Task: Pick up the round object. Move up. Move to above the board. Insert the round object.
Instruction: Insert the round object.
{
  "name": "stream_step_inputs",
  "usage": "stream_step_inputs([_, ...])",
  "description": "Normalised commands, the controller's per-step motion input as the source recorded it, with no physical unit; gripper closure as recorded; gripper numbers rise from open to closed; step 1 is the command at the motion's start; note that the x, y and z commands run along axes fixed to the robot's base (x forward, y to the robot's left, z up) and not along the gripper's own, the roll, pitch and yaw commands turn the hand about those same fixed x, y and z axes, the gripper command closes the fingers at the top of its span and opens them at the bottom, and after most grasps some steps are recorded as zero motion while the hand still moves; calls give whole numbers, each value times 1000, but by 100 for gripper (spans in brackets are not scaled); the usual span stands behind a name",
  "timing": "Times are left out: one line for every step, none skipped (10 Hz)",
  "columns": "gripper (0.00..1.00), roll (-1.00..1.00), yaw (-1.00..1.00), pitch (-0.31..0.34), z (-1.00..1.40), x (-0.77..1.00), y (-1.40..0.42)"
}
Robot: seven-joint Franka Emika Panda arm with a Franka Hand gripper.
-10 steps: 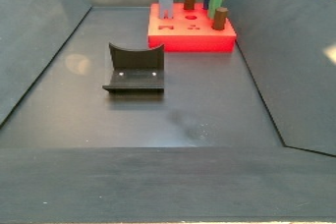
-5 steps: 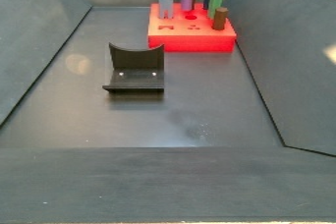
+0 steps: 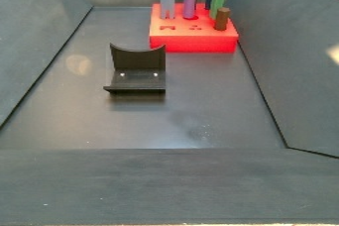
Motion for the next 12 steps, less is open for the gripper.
stream_step_inputs([100,20,-74,0,0,-251,0])
stream_step_inputs([100,0,-143,0,26,-331,31])
stream_step_inputs([100,-33,0,0,54,0,0])
stream_step_inputs([100,0,0,-3,-14,0,0])
stream_step_inputs([100,0,0,-29,-80,0,0])
stream_step_inputs([100,0,0,0,0,0,-29])
stream_step_inputs([100,0,0,-23,-109,0,-97])
stream_step_inputs([100,0,0,-43,-89,0,-80])
stream_step_inputs([100,0,0,-47,-69,0,-46])
stream_step_inputs([100,0,0,-47,-63,0,-29])
stream_step_inputs([100,0,0,-37,-103,0,0])
stream_step_inputs([100,0,0,-40,-123,0,0])
